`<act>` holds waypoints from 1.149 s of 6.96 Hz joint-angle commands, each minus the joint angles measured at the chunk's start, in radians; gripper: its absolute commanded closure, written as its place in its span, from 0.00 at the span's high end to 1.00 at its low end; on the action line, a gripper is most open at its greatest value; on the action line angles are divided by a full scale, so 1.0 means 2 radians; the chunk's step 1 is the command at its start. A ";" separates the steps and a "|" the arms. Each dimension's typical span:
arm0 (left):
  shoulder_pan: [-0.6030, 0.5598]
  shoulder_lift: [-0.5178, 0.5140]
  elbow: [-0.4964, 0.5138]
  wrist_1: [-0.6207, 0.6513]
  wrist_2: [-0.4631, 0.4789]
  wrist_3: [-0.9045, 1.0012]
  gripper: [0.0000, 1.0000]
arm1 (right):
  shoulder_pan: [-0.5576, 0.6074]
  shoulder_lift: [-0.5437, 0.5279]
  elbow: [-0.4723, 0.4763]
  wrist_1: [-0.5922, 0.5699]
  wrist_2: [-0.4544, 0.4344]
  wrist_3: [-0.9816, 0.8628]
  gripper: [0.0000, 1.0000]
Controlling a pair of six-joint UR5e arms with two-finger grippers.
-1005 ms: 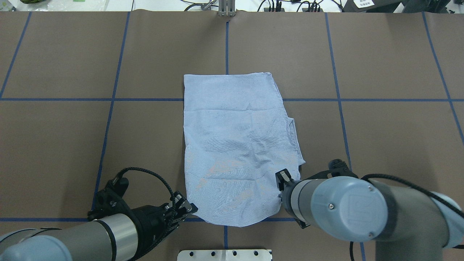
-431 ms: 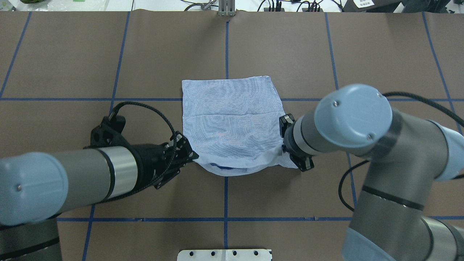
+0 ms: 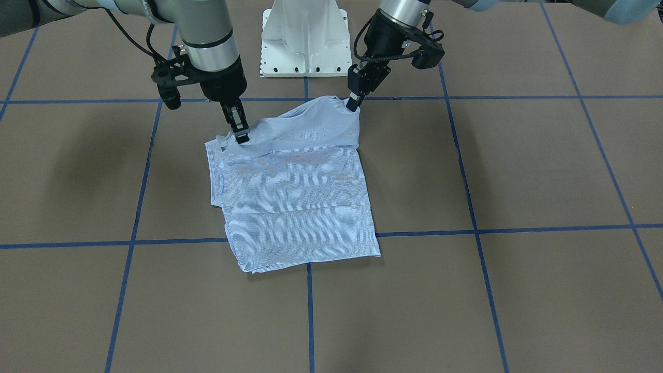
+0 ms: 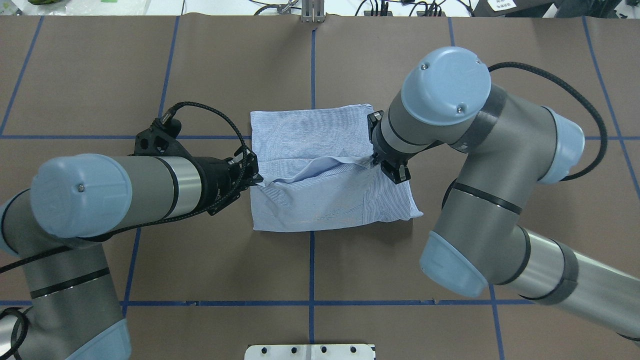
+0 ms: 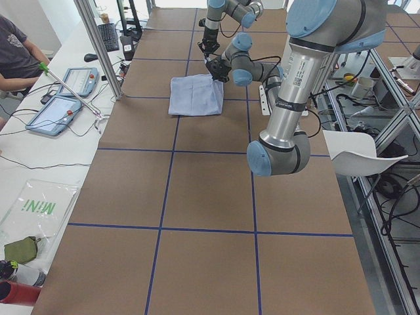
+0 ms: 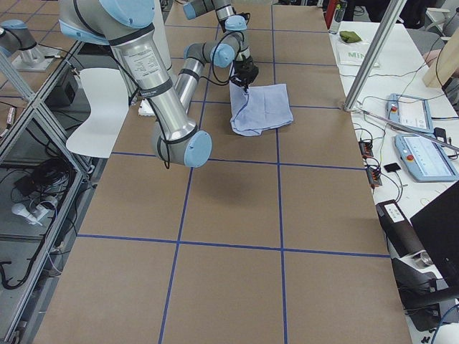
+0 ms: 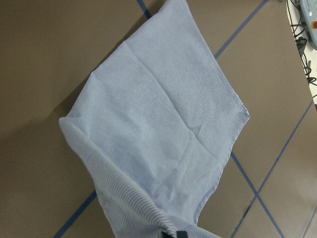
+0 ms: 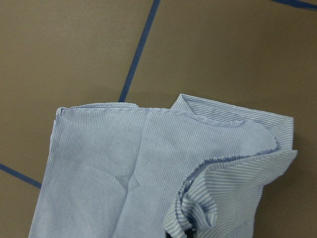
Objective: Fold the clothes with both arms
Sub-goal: 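Grasp both near corners and fold them up toward the collar, then open both grippers and lift them away from the folded shirt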
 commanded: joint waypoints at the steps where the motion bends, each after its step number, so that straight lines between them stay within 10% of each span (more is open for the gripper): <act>1: -0.036 -0.022 0.057 -0.016 -0.001 0.035 0.00 | 0.017 0.030 -0.073 0.031 0.013 -0.032 0.00; 5: -0.071 -0.083 0.267 -0.145 0.001 0.075 0.00 | 0.040 0.048 -0.198 0.133 0.034 -0.105 0.00; 6: -0.087 -0.104 0.332 -0.171 0.001 0.093 0.18 | 0.043 0.061 -0.255 0.177 0.037 -0.149 0.42; 7: -0.099 -0.105 0.366 -0.192 0.002 0.139 0.99 | 0.047 0.085 -0.332 0.223 0.037 -0.196 0.99; 8: -0.121 -0.105 0.368 -0.195 0.001 0.159 1.00 | 0.086 0.100 -0.372 0.257 0.072 -0.227 1.00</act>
